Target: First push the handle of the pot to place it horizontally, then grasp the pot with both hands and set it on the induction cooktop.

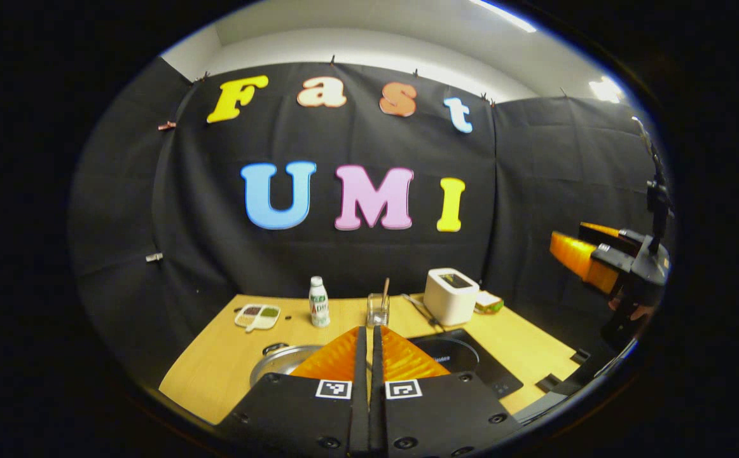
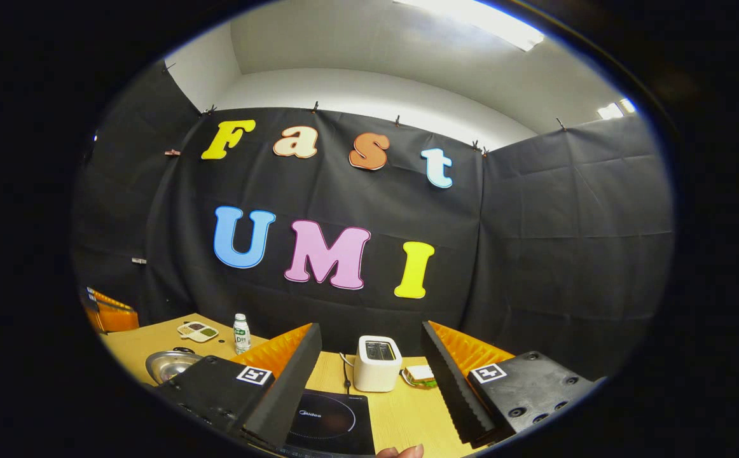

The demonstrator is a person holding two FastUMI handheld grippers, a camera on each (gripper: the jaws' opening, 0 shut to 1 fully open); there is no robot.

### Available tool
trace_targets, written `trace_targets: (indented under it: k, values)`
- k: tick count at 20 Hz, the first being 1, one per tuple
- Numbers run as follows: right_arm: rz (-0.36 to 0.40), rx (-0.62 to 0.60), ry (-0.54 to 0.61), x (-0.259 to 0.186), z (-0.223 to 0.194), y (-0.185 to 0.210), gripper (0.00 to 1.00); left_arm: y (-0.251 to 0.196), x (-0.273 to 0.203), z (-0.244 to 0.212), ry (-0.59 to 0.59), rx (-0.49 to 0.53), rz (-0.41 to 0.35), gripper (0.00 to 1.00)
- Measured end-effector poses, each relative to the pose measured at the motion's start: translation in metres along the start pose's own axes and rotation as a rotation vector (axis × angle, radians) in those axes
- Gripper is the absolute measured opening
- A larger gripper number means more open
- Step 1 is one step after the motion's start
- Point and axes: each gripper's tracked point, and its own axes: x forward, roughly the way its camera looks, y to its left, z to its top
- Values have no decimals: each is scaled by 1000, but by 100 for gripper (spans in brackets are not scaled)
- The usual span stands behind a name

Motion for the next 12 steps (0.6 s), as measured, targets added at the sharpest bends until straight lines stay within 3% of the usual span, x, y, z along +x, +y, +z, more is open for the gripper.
trace_targets:
  k: [8,12]
  values:
    - [-8,-16,18,-2,-9,-8,97,9,3,-159,618,-44,-105,5]
    - [-15,-18,28,-1,-12,-12,98,16,6,-214,814,-13,-162,5]
